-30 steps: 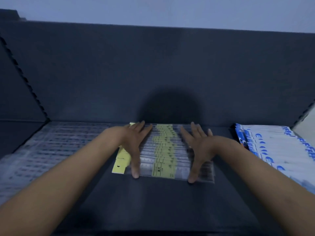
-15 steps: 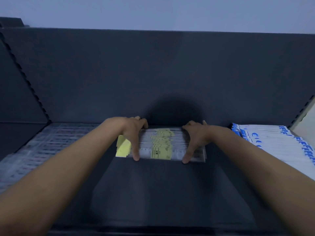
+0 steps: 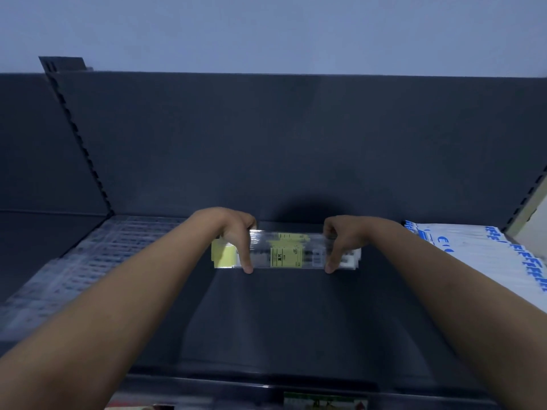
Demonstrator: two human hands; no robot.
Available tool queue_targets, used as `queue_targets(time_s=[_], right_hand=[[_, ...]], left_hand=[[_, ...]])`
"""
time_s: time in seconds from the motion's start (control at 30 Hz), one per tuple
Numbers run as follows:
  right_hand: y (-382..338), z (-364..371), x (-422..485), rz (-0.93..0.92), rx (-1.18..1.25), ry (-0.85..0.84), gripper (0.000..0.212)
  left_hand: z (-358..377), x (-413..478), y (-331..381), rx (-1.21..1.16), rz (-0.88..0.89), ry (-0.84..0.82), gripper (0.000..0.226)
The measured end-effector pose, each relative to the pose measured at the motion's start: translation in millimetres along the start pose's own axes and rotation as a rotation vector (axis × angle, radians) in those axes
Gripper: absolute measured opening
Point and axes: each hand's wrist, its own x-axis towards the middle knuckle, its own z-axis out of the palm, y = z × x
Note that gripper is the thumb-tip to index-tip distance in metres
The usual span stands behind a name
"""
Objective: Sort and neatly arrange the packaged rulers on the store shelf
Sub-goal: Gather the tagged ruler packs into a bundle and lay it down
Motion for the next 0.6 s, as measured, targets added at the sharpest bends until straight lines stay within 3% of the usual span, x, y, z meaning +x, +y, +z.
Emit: queue_targets(time_s=[0.07,0.23,0.4,0.5,0.6], right_hand=[[2,2,-2,0.0,0.015,0.036,0.082],[5,3,-5,0.064,-0.011,0.05,0.119],[6,4,-4,0.069,0.028,0.047,0.104],[9,8,-7,0.04,0.111,0.059,0.089],[14,16,-13,-0.041,0.226,0.115,0.056]], left_hand=[[3,-1,-2,-0.028,0.009,0.006,0.076],[3,-9,1,-0.048,-0.006,-0.009,0.075],[4,-14,7,-0.04,-0.021,-0.004,0.099],[4,-17,8,0.008,-0.007,0.051,0.078],[5,-21,7,0.099,-0.059,0.176,0.064]])
